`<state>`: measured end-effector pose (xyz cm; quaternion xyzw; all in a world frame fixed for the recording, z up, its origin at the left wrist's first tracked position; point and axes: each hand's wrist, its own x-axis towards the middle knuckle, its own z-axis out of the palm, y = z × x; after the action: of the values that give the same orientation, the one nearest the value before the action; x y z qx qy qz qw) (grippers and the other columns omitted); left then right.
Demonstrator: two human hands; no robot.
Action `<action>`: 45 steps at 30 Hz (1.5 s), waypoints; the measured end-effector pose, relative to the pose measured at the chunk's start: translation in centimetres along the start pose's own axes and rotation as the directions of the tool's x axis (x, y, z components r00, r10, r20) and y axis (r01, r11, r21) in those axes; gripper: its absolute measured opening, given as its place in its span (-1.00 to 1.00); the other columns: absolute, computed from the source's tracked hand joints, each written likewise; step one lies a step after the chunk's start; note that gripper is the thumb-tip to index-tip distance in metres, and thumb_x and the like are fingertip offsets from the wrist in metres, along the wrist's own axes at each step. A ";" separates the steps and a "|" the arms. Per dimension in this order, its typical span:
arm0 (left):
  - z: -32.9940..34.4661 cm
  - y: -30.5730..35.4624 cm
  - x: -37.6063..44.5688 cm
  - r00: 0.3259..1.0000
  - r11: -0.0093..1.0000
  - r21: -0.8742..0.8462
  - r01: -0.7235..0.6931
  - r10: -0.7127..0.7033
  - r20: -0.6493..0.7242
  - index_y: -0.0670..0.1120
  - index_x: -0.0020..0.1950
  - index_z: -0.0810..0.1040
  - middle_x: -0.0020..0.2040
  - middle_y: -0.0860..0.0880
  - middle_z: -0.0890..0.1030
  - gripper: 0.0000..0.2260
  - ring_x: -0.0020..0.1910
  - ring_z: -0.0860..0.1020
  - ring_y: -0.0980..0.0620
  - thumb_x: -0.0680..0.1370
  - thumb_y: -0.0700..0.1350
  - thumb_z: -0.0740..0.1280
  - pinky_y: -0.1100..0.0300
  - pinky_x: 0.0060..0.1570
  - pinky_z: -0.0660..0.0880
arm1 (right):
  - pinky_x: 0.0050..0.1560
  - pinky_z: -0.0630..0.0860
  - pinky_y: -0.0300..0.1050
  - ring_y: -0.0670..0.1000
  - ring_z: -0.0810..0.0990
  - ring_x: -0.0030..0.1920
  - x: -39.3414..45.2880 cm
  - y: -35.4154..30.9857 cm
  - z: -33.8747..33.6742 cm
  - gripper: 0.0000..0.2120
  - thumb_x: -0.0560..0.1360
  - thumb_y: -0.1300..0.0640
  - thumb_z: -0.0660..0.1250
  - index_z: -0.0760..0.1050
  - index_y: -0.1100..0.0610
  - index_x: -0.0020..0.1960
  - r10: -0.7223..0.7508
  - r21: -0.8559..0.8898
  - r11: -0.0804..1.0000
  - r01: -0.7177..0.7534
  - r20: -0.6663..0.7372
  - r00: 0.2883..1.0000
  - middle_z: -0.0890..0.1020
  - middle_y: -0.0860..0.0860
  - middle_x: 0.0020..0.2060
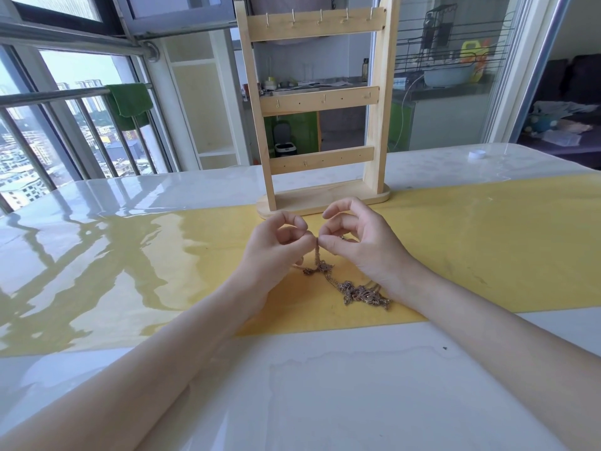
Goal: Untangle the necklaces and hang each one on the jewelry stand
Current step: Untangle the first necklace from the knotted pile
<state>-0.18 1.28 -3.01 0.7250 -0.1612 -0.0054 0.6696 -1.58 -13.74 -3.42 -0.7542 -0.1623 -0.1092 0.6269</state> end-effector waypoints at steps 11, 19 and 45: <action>0.3 0.3 -0.2 0.998 0.998 0.061 -0.026 0.022 0.065 -0.11 -0.17 0.44 -0.37 0.05 0.49 -0.83 -0.39 0.41 0.15 0.51 -0.36 0.30 0.34 -0.34 0.39 | -0.24 0.38 -0.32 -0.10 0.38 -0.30 -0.1 -0.3 0.4 -0.72 0.41 0.40 0.32 0.30 0.11 -0.09 0.099 0.054 0.994 -0.099 0.001 0.995 0.47 -0.09 -0.38; 0.6 0.3 -0.1 0.991 0.988 -0.077 0.134 -0.135 -0.008 -0.12 -0.17 0.39 -0.34 0.00 0.46 -0.84 -0.38 0.49 0.13 0.55 -0.34 0.26 0.23 -0.21 0.57 | -0.32 0.37 -0.40 -0.16 0.39 -0.39 0.0 -0.7 0.2 -0.71 0.42 0.37 0.33 0.29 0.07 -0.11 0.107 0.085 0.992 -0.098 -0.108 0.988 0.48 -0.06 -0.36; 0.2 1.4 -0.2 0.976 0.942 -0.281 0.182 -0.208 -0.066 -0.18 -0.14 0.45 -0.19 -0.12 0.53 -0.87 -0.30 0.63 0.07 0.51 -0.38 0.31 0.32 -0.12 0.59 | -0.43 0.30 -0.40 -0.20 0.34 -0.55 0.1 -0.8 -0.4 -0.92 0.43 0.19 0.45 0.63 0.22 -0.16 0.125 -0.088 0.988 -0.129 -0.045 0.991 0.44 -0.19 -0.62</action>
<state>-0.73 1.06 -1.70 0.6377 -0.0547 -0.0595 0.7661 -1.78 -14.03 -2.54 -0.7882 -0.0966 -0.0912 0.6009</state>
